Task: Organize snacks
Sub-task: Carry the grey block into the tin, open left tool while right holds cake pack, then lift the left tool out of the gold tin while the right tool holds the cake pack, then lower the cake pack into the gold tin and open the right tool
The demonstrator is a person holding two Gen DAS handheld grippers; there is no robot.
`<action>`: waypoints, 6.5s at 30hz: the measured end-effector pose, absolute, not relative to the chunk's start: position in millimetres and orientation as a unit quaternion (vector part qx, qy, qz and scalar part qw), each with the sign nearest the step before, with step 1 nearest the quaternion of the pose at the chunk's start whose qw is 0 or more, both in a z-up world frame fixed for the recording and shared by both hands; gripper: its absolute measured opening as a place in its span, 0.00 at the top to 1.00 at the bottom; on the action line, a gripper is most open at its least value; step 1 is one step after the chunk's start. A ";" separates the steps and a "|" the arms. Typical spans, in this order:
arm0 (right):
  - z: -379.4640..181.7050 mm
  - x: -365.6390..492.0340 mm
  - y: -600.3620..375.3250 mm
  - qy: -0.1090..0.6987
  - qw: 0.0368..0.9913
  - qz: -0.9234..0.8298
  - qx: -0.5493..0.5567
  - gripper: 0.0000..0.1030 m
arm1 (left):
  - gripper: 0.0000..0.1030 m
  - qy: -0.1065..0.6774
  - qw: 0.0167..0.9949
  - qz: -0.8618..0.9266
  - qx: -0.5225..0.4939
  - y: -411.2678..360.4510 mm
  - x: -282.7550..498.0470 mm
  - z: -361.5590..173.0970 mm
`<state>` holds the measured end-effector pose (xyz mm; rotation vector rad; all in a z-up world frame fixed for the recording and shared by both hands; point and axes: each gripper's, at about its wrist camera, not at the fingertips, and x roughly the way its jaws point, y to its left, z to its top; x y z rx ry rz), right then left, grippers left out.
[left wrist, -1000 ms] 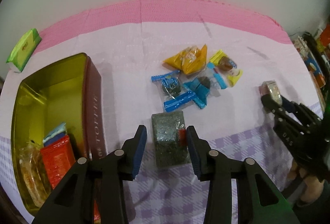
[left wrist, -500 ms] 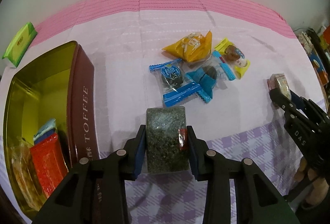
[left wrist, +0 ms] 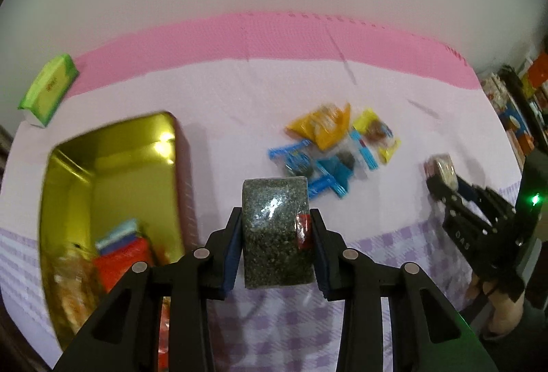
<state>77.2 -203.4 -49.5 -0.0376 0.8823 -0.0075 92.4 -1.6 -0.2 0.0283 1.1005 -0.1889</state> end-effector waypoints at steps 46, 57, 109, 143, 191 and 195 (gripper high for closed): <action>-49.1 77.3 -203.3 0.427 0.904 -0.004 -0.018 0.72 | 0.59 0.568 0.819 0.079 0.007 153.4 137.6 -41.7; -49.1 77.3 -203.3 0.427 0.904 -0.004 -0.018 0.72 | 0.52 0.555 0.829 0.062 0.003 149.0 123.0 -18.9; -19.2 78.7 -154.1 0.441 0.898 0.016 0.003 0.73 | 0.51 0.488 0.870 0.068 -0.003 166.5 17.4 5.2; -24.0 43.2 -118.1 0.492 0.869 0.053 -0.011 0.54 | 0.51 0.488 0.867 0.095 -0.041 193.8 15.3 5.3; -1.2 98.3 86.0 0.463 0.857 0.198 -0.106 0.74 | 0.39 0.482 0.851 0.168 -0.124 244.5 8.7 7.1; -7.6 100.7 88.2 0.464 0.856 0.192 -0.118 0.74 | 0.39 0.483 0.849 0.169 -0.127 245.2 9.4 6.4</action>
